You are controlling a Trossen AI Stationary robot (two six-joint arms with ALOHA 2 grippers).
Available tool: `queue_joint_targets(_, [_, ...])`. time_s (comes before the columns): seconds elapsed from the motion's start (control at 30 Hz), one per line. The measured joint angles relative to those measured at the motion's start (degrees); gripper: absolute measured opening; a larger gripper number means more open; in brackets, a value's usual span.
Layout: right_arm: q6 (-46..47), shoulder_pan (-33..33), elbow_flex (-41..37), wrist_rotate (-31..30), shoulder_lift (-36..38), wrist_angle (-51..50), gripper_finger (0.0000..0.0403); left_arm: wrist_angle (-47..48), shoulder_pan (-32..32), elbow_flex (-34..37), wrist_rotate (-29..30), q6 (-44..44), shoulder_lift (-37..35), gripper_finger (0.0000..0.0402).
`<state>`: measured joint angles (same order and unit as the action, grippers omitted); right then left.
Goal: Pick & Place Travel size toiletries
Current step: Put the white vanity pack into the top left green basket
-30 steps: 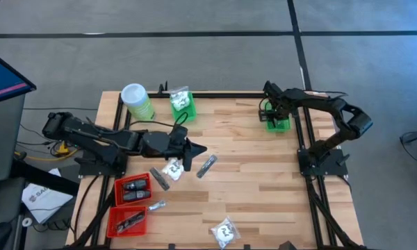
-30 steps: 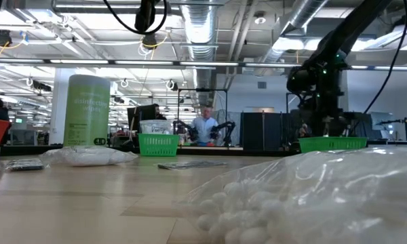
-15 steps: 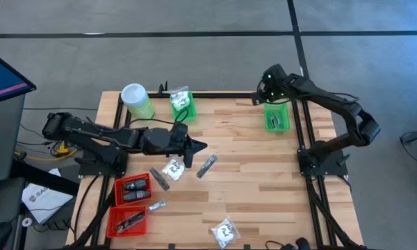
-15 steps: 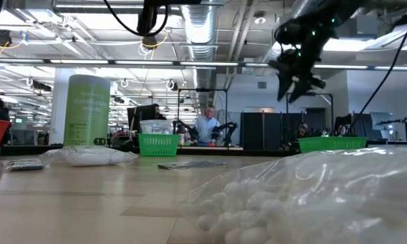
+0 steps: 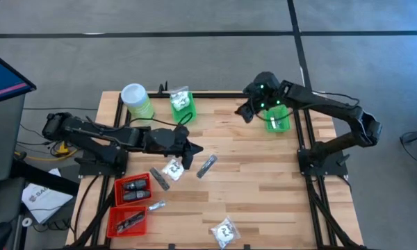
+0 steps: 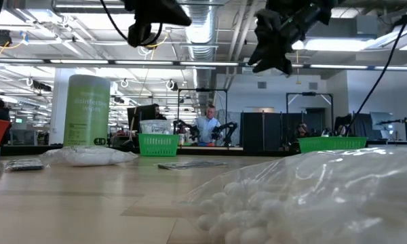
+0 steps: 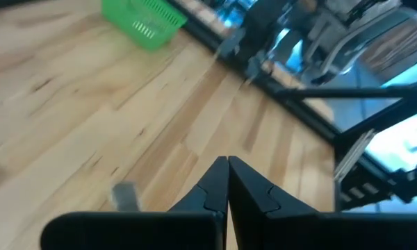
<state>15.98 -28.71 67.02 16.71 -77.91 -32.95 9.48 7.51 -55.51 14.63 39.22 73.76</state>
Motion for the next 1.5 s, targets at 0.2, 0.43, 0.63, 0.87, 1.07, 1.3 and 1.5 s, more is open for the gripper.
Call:
queue_joint_targets(0.2, [-1.39, 7.44, 0.00, -0.02, -0.02, 0.00, 0.0096, 8.53, 0.67, 0.01, -1.09, 2.15, 0.00, 0.0000])
queue_joint_targets(0.43, [-1.35, 13.26, -0.01, -0.22, -0.14, 0.03, 0.0054, 17.42, 1.57, 0.02, -1.54, 3.27, 0.00, 0.0000])
queue_joint_targets(0.63, [-0.52, 15.52, -0.01, -0.27, -0.20, 0.02, 0.0006, 25.31, 1.57, 0.02, -2.27, 4.76, 0.00, 0.0000])
queue_joint_targets(0.87, [1.07, 15.73, -0.01, -0.29, -0.20, 0.25, 0.0008, 36.34, 1.57, 0.02, -5.67, 9.59, 0.00, 0.0000])
queue_joint_targets(1.07, [3.68, 15.73, -0.01, -0.44, -0.20, 1.61, 0.0003, 37.65, 1.64, 4.32, -9.65, 12.97, 0.00, 0.0000])
queue_joint_targets(1.3, [7.99, 15.73, -0.01, -1.58, -0.28, 3.60, 0.0001, 37.29, 2.10, 12.08, -11.84, 18.05, 0.02, 0.0000])
queue_joint_targets(1.5, [11.92, 15.80, 0.01, 0.97, -5.98, 3.74, 0.0006, 29.20, 2.05, 15.94, -12.51, 18.29, 0.33, 0.0000])
